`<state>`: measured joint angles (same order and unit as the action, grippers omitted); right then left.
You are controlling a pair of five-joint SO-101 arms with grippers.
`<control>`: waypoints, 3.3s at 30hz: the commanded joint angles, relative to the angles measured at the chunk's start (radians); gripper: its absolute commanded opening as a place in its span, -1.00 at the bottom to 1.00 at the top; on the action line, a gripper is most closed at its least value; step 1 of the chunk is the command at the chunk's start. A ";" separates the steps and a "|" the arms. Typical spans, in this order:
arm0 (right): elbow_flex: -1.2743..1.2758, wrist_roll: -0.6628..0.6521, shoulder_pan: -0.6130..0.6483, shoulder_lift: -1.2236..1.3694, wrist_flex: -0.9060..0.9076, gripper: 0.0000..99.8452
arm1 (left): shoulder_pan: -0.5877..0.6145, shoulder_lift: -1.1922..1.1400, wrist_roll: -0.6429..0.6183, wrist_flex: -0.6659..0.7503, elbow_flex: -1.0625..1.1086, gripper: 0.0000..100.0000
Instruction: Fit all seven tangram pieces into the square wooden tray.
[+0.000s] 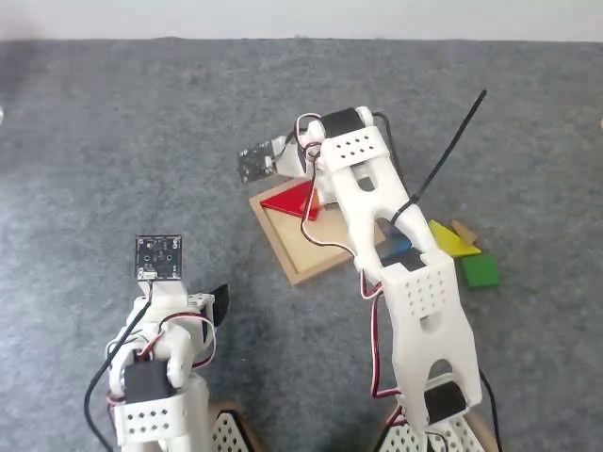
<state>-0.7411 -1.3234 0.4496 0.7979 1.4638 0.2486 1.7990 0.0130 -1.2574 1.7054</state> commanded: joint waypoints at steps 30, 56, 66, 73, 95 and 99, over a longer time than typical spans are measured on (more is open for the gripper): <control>-0.071 1.366 -0.068 -0.027 0.124 -0.99 | 0.000 0.021 -0.008 -0.005 -0.022 -0.46; -0.071 1.717 -0.024 0.077 0.001 -0.97 | 0.000 0.021 -0.008 -0.005 -0.022 -0.46; -0.072 1.717 -0.016 0.039 0.019 -0.46 | 0.000 0.021 -0.008 -0.005 -0.022 -0.46; -0.068 1.717 -0.021 -0.038 0.021 -0.46 | 0.000 0.021 -0.008 -0.005 -0.022 -0.46; -0.063 1.487 -0.025 -0.424 0.102 -0.46 | 0.000 0.021 -0.008 -0.005 -0.022 -0.46; -0.063 1.432 -0.041 -0.564 0.217 -0.46 | 0.000 0.021 -0.008 -0.005 -0.022 -0.46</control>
<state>-0.7641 0.1511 0.4250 0.3851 1.6141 0.2486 1.7990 0.0130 -1.2574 1.7054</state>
